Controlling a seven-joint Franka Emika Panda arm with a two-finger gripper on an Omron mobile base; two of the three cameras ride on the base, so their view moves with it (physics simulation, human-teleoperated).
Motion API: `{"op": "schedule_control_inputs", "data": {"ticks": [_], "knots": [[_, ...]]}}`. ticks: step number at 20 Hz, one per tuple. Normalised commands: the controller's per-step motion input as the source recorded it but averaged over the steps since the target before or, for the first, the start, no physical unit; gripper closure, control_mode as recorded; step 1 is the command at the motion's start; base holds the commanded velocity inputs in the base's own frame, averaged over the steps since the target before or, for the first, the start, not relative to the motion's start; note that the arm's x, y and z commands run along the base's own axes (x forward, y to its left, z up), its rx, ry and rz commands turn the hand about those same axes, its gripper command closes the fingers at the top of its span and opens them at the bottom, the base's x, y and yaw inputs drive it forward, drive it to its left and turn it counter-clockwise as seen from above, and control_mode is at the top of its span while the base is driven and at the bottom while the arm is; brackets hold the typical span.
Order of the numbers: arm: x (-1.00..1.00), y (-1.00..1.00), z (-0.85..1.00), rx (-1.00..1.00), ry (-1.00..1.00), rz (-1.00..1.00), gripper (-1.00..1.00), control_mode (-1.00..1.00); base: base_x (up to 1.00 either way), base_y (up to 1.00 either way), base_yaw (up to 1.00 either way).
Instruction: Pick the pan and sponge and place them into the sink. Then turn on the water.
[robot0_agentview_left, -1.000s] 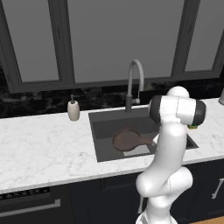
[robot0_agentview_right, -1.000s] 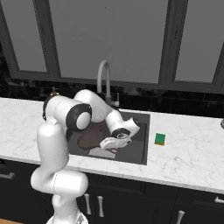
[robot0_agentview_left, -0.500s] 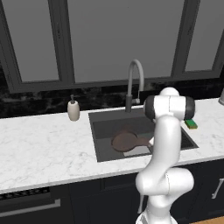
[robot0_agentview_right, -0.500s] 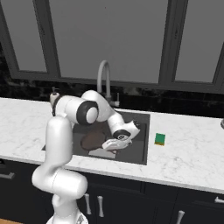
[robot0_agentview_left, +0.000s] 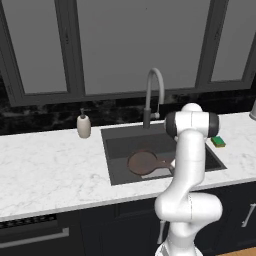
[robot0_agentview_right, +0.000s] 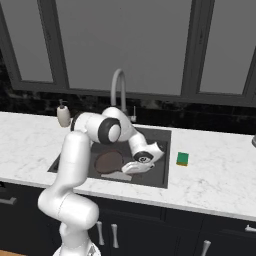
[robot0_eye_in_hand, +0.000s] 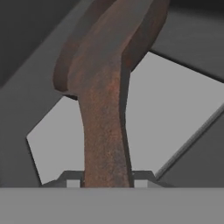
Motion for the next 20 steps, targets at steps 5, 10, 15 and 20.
{"op": "schedule_control_inputs", "data": {"ticks": [5, 10, 15, 20], "knots": [[0.39, 0.0, -0.2, 0.0, 0.0, 0.0, 1.0, -1.0, 0.0, 0.0, 0.0], [0.35, 0.0, -0.17, 0.0, 0.0, 0.0, 1.0, -1.0, 0.0, 0.0, 0.0], [0.29, 0.01, -0.16, 0.0, 0.0, 0.0, -1.0, -1.0, 0.0, 0.0, 0.0], [0.11, 0.0, 0.0, 0.0, 0.0, 0.0, -1.0, -1.0, 0.0, 0.0, 0.0]]}}
